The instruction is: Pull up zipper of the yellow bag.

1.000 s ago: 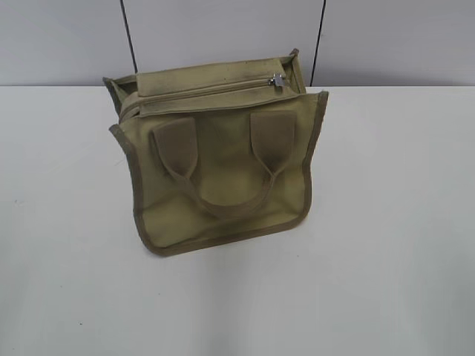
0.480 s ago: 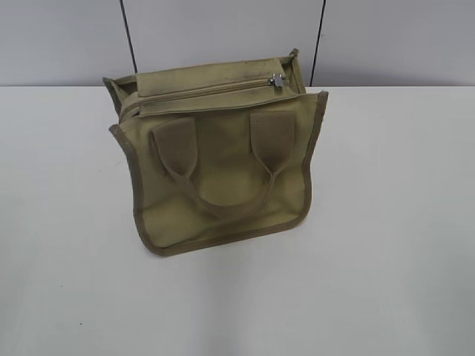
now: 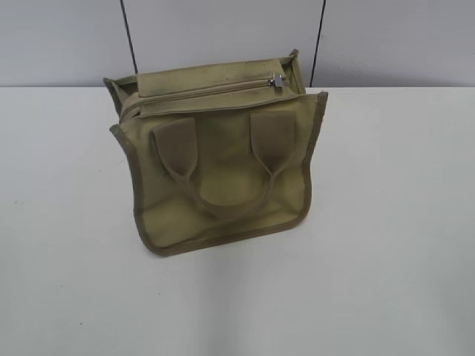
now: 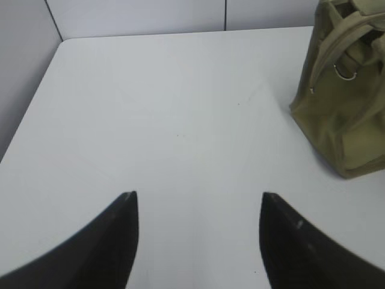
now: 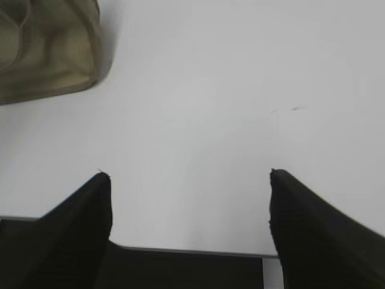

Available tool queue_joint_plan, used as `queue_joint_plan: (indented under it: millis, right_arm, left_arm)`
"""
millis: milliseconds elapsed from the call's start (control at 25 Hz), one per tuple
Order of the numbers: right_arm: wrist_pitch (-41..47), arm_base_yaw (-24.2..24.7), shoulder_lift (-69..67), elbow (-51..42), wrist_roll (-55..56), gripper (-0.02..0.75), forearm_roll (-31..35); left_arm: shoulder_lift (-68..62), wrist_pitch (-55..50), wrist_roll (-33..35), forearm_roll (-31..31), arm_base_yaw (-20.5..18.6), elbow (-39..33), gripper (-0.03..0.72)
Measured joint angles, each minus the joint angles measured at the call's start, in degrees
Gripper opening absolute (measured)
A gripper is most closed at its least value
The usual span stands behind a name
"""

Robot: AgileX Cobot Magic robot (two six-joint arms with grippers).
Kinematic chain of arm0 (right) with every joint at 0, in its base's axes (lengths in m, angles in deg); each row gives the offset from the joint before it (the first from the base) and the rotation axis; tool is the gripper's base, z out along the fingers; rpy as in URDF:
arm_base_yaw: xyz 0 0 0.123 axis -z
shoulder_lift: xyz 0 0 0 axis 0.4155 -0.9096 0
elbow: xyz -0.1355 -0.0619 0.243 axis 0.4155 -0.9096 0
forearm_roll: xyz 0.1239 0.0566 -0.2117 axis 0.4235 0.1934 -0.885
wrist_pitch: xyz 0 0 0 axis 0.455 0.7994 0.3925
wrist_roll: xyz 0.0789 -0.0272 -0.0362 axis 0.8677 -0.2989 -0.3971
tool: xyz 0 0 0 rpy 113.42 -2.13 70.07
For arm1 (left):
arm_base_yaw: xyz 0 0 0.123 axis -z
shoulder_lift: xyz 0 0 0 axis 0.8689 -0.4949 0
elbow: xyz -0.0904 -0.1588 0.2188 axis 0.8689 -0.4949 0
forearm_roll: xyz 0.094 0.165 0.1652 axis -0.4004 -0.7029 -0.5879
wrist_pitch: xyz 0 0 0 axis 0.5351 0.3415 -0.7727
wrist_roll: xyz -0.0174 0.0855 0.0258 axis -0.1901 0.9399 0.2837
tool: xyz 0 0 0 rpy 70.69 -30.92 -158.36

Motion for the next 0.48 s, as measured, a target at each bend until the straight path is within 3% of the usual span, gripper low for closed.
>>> queue_joint_plan:
  millis: [160, 480]
  right_arm:
    - [0.0, 2.5, 1.3, 0.0, 0.0, 0.596, 1.0]
    - [-0.2, 2.7, 1.3, 0.0, 0.0, 0.589, 3.5]
  left_arm:
    - [0.0, 0.1, 0.0, 0.0, -1.1, 0.0, 0.475]
    - [0.0, 0.0, 0.0, 0.0, -1.1, 0.0, 0.475]
